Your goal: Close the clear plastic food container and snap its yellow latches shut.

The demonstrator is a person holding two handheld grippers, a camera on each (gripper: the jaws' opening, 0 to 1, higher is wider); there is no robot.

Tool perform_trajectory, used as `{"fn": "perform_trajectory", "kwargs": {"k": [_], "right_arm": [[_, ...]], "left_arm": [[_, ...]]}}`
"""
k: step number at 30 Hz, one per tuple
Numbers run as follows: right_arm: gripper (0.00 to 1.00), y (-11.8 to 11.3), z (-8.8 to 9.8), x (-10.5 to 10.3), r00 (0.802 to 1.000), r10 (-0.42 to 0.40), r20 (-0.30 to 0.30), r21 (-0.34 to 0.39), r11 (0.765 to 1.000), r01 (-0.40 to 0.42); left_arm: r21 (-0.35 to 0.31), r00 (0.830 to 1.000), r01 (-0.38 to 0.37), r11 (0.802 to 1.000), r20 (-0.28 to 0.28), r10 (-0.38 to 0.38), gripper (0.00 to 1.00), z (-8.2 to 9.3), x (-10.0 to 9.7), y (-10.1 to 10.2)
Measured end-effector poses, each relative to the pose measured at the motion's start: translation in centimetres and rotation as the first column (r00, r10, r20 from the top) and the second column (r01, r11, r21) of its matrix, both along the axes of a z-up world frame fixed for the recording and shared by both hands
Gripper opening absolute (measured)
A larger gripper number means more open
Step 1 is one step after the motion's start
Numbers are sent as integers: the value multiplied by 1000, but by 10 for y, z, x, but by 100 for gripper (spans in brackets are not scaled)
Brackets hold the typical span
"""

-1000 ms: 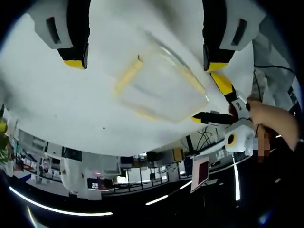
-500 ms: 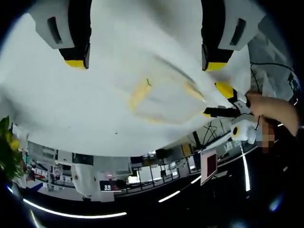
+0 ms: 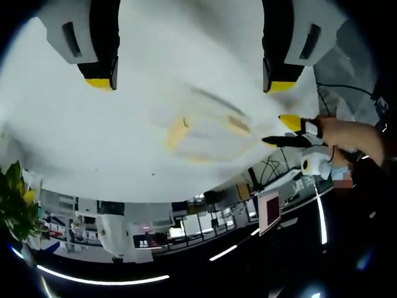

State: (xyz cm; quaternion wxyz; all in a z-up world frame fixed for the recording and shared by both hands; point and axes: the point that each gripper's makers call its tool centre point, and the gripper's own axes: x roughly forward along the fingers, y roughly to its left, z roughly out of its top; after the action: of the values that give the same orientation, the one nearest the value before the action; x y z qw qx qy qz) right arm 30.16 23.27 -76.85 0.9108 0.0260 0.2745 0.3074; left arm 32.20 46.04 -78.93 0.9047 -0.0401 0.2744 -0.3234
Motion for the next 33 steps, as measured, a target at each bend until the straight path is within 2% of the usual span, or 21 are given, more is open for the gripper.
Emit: {"fn": "perform_trajectory", "kwargs": {"k": [3,14,18,20,28,33], "right_arm": [[95,-4,6,-5,1000,-11,6,13,1000,11],[94,-16,17,-25,998,-57,7,43,998,56],[93,-17,22,-35,997,-75,1,71,995,75],[93,-19,26,-39,994,-106,-3,110,988,105],[93,-22,32,-58,994,-111,-5,121,986,111],[94,-21,40,-65,991,-133,2,157,979,131]], "left_arm": [[-14,1000,-18,1000,6,18,88,6,-8,5],[-41,997,-78,996,-23,77,86,9,-40,28],[-55,994,-109,992,-33,108,86,15,-49,35],[-70,991,-133,989,-41,131,85,19,-52,40],[-84,987,-161,983,-39,159,83,25,-67,51],[-102,984,-178,979,-43,174,83,29,-77,56]]}}
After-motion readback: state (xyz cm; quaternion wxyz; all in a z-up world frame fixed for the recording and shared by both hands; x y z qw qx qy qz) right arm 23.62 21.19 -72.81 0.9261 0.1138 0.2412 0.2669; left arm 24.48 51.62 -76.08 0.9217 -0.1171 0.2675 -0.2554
